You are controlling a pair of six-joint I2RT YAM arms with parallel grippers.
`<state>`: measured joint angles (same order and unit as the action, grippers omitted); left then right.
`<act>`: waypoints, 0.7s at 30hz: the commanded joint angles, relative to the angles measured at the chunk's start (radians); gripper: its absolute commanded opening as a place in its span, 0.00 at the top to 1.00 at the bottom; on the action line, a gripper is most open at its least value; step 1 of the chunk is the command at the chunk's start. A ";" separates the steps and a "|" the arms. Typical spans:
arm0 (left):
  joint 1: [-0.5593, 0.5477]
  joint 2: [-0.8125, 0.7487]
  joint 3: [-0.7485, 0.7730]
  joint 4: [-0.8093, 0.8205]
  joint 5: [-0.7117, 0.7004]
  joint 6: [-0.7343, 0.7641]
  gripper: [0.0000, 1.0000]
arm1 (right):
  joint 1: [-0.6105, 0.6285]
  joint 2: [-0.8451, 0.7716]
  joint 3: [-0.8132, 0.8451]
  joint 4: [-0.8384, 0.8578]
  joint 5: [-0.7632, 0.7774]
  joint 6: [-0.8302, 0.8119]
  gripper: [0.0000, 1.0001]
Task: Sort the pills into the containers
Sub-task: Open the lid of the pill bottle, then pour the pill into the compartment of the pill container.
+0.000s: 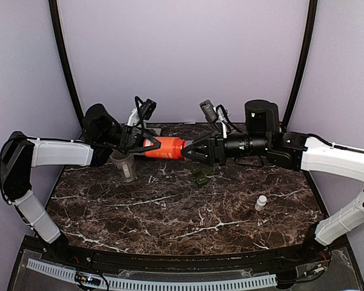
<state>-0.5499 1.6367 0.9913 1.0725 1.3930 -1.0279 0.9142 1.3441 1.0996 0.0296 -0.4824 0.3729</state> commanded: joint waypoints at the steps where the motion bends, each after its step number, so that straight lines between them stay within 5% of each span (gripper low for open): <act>1: -0.004 -0.024 -0.006 0.127 0.010 -0.048 1.00 | -0.018 -0.026 0.012 -0.013 -0.027 -0.081 0.71; 6: -0.004 -0.042 -0.010 0.028 -0.021 0.043 1.00 | -0.027 -0.074 -0.019 0.004 0.001 -0.080 0.71; 13: -0.016 -0.107 0.018 -0.357 -0.138 0.340 1.00 | -0.037 -0.145 -0.069 0.015 0.062 -0.068 0.73; 21: -0.051 -0.107 0.001 -0.451 -0.302 0.447 1.00 | -0.040 -0.223 -0.136 0.004 0.210 -0.049 0.73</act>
<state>-0.5846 1.5692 0.9928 0.6769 1.1954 -0.6720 0.8825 1.1664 1.0000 0.0116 -0.3740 0.3161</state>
